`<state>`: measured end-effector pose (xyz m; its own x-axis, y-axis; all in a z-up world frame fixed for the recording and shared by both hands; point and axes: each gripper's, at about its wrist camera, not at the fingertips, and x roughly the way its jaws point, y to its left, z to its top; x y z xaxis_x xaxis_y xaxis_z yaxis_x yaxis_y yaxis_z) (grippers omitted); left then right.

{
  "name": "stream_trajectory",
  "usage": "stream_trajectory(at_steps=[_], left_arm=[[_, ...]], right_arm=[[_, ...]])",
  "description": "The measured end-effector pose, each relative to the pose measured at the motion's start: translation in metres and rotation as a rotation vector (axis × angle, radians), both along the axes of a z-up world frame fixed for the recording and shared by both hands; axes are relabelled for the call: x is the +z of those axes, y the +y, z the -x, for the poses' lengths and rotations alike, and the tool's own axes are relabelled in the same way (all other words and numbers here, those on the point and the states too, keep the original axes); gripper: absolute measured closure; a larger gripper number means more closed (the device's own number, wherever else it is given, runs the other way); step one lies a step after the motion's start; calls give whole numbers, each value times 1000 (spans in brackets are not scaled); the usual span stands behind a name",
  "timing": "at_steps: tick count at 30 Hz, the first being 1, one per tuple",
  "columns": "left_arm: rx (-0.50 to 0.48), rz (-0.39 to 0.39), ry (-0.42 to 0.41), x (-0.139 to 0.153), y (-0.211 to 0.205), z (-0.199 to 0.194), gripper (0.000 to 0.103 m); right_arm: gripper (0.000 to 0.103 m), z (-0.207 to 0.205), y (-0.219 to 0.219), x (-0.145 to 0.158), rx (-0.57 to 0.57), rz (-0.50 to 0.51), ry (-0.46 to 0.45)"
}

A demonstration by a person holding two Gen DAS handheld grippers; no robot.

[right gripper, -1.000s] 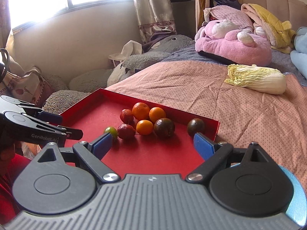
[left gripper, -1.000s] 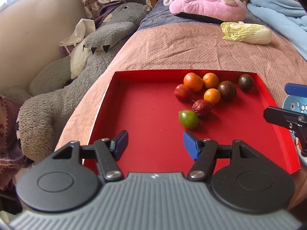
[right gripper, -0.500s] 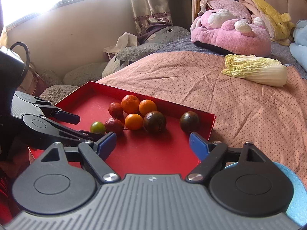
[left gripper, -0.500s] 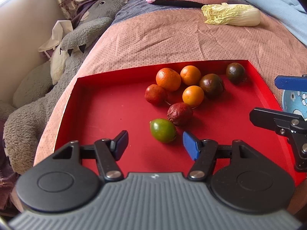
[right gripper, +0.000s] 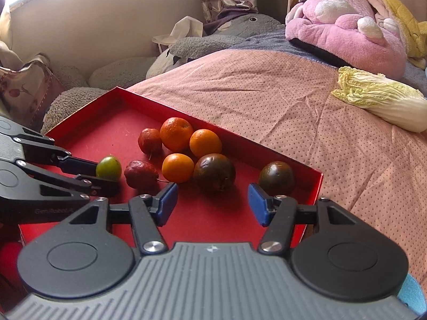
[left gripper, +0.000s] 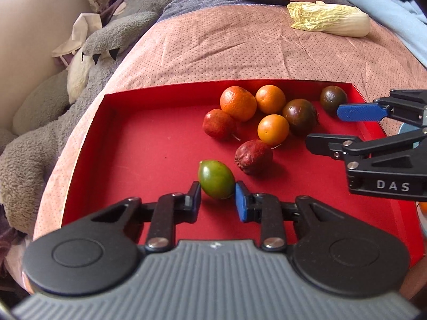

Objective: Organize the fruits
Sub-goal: 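Grasp a dark brown tomato with the right gripper while the left gripper holds the green tomato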

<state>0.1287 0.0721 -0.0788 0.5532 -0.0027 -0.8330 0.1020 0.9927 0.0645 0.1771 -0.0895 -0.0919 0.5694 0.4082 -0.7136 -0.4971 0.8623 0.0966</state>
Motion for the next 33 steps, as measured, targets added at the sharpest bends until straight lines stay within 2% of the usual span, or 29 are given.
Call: stream_trajectory(at_steps=[8,12,16,23,33], left_arm=[[71,26,18,0,13,-2,72],[64,13,13,-1,12,-4,72],[60,9,8,-1,11,-5,72],[53,10,3,0,6,-5,72],[33,-2,-38,9,-12,2,72]], right_arm=[[51,-24,22,-13,20,92,-9],[58,-32,29,-17,29,100,-5],[59,-29,28,-15,8,86,-3],[59,11,7,2,-26,-5,-6],[59,76,-12,29,-34,-85,-18]])
